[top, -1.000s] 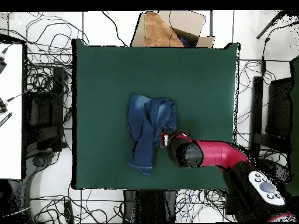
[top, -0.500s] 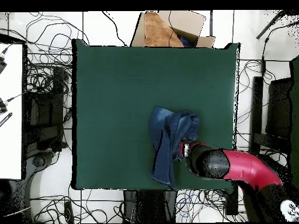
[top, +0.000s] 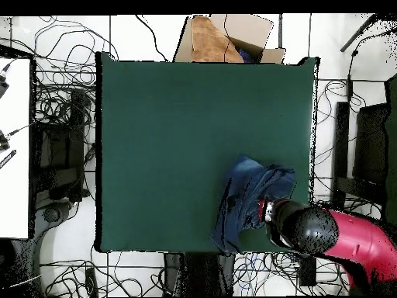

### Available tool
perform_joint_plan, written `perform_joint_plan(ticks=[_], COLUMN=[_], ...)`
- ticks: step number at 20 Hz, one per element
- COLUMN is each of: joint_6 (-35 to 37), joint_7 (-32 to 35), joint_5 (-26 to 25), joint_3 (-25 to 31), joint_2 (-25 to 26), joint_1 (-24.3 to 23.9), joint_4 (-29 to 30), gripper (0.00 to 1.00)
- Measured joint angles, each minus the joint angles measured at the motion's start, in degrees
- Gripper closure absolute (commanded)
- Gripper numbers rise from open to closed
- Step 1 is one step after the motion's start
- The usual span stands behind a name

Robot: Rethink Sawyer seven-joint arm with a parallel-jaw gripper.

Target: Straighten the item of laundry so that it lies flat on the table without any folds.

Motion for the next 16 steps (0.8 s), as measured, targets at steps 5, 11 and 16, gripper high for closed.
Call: perform_joint_plan(ticks=[5,11,16], joint_6=[5.97,11.94,18.58], joint_7=[0.00,-0.58,-3.55], joint_5=[2.74,5.49,7.83], joint_3=[0.41,1.46,2.05], joint_2=[-5.47,-10.52,-14.35], joint_1=[0.00,0.00,0.01], joint_4=[-0.02,-0.76,-2.37], gripper=[1.00,1.00,1.00])
